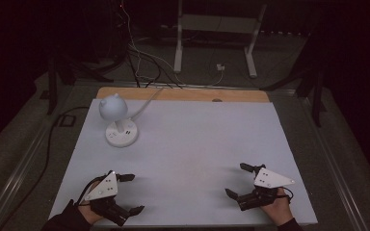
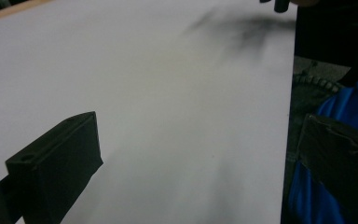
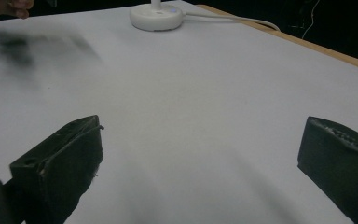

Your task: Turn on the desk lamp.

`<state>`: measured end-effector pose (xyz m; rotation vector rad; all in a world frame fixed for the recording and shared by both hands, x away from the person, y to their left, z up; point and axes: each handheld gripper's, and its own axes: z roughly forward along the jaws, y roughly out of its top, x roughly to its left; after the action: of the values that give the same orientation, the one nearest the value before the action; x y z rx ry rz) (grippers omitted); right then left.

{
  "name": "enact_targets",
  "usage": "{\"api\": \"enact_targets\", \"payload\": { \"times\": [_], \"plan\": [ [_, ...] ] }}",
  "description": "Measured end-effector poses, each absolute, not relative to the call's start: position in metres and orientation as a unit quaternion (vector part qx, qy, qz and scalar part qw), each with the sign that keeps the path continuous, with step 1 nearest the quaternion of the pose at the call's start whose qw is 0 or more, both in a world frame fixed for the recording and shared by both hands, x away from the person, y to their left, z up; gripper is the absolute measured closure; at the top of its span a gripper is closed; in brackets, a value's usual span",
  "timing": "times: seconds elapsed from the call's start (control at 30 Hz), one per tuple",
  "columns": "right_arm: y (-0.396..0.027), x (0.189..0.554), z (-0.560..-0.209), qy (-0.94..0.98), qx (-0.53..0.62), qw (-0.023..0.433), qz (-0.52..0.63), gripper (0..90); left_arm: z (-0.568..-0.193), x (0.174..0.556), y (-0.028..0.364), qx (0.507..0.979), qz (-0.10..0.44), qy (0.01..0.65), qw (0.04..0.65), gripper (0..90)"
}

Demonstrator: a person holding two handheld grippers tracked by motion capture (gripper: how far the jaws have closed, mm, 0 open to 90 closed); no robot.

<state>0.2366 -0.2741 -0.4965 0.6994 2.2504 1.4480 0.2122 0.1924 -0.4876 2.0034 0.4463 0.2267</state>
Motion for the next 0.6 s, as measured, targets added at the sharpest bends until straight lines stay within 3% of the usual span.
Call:
{"api": "enact_targets", "payload": {
  "times": [0.6],
  "plan": [
    [-0.275,0.235,-0.494,0.795,0.252,0.190,0.518,0.0,-0.467,0.218,0.185,0.825,0.106,0.188,0.522,0.3]
  ]
}}
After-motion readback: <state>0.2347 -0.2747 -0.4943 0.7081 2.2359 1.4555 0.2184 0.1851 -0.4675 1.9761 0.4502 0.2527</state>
